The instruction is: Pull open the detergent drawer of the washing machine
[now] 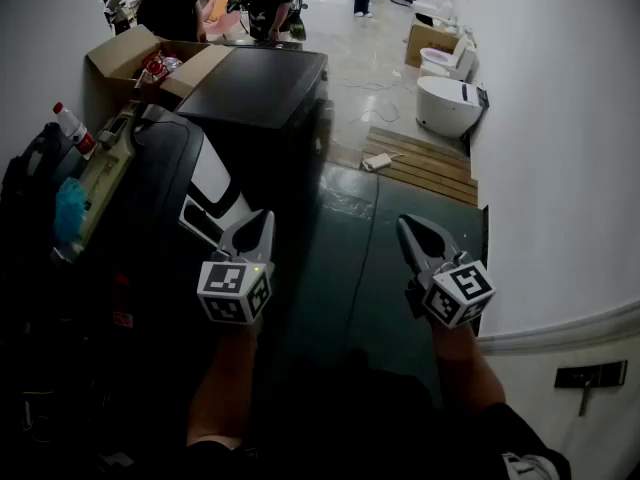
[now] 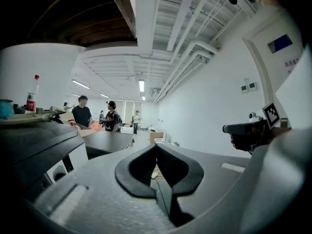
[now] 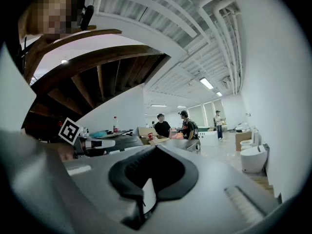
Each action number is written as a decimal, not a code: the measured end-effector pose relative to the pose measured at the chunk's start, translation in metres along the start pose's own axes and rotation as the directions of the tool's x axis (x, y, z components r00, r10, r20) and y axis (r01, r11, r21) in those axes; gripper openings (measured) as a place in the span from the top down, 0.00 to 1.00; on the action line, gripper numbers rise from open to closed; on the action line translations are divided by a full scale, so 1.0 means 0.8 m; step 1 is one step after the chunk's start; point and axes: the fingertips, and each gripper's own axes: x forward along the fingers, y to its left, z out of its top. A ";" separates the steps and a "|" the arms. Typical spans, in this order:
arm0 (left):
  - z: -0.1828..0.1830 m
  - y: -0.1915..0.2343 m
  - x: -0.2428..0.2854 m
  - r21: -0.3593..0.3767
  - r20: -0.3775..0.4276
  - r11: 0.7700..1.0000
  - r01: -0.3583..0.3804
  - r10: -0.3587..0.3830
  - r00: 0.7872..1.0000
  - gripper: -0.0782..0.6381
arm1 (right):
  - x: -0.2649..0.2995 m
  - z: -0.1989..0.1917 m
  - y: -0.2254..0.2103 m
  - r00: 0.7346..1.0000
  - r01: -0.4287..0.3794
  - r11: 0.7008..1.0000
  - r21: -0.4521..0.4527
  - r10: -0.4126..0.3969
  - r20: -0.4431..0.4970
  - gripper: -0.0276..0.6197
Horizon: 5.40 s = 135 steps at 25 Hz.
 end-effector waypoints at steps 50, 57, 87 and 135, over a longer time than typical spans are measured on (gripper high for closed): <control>-0.006 -0.026 0.267 0.004 -0.040 1.000 0.023 -0.023 0.999 0.88 | 0.091 -0.039 -0.206 0.993 -0.044 0.995 0.085 0.053 -0.108 0.95; 0.007 0.068 0.362 -0.013 -0.038 0.999 0.032 -0.032 0.999 0.88 | 0.218 -0.035 -0.226 0.983 -0.074 0.994 0.076 0.085 -0.164 0.95; 0.000 0.165 0.660 -0.051 -0.155 0.999 -0.015 0.007 0.988 0.88 | 0.482 -0.053 -0.453 0.962 -0.113 0.966 0.234 0.166 -0.218 0.95; -0.042 0.399 0.706 -0.208 -0.280 0.791 -0.575 0.515 0.810 0.87 | 0.871 -0.063 -0.401 0.533 -0.725 0.649 0.232 0.741 -0.408 0.95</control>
